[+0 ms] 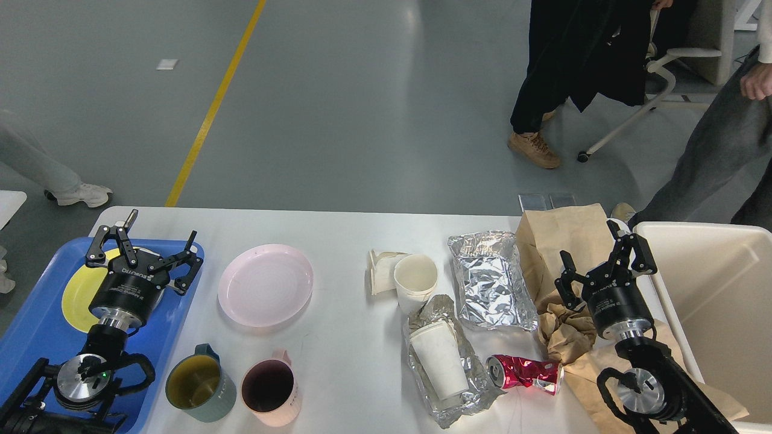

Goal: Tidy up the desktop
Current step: 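Lift the left gripper up off the blue tray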

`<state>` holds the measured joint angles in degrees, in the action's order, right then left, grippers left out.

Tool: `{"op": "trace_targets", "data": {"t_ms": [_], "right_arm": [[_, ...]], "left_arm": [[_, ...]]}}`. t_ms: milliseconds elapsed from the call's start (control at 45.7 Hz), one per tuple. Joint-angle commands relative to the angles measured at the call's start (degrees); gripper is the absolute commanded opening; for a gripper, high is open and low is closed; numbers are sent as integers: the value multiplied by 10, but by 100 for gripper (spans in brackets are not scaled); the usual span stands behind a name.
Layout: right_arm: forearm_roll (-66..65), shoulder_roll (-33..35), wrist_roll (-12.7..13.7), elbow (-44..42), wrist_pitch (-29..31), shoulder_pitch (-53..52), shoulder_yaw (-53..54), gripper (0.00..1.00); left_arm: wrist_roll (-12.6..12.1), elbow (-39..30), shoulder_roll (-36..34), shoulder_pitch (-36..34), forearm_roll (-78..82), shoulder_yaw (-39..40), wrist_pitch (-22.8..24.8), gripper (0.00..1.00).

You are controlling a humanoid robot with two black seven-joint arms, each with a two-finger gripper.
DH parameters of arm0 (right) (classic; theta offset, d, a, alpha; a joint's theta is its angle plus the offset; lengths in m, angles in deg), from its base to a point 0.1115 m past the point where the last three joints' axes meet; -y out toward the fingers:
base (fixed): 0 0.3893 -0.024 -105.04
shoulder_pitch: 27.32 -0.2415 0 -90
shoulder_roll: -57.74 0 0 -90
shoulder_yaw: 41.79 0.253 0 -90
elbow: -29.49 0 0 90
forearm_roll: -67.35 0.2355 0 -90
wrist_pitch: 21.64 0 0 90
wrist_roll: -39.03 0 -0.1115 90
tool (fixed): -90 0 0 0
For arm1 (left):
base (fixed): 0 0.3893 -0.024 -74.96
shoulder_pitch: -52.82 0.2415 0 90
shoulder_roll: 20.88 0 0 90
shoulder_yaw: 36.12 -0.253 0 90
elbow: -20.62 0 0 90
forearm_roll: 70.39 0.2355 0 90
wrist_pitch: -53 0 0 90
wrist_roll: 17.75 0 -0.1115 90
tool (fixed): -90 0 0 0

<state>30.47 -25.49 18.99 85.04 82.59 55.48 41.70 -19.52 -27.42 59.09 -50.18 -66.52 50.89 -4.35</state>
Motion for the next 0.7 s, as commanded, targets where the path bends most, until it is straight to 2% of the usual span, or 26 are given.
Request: {"op": "trace_targets", "data": {"t_ms": [0,153,306,350,438,547,678], "right_arm": [[0,0,0,0,0,0,0,100],[0,0,0,0,0,0,0,100],[0,0,0,0,0,0,0,100],[0,0,0,0,0,0,0,100],[0,0,0,0,0,0,1,100],[0,0,0,0,0,-1,0,100],[0,0,0,0,0,-1,0,100]], "left_arm": [[0,1,-1,0,0,0,0,97],[-10,0,-3,1,2,-7,-9,97],[1,-2,-16,0,1,-41,-11,97],[2,-6,-31,0,-2,-54,-11,97],[3,-6,-107,-13,-7,-106,-11,97],[-1,1,-214,-84,-8,-228,-11,97],[-2,4,-335,-220,-8,-481,-7,97]]}}
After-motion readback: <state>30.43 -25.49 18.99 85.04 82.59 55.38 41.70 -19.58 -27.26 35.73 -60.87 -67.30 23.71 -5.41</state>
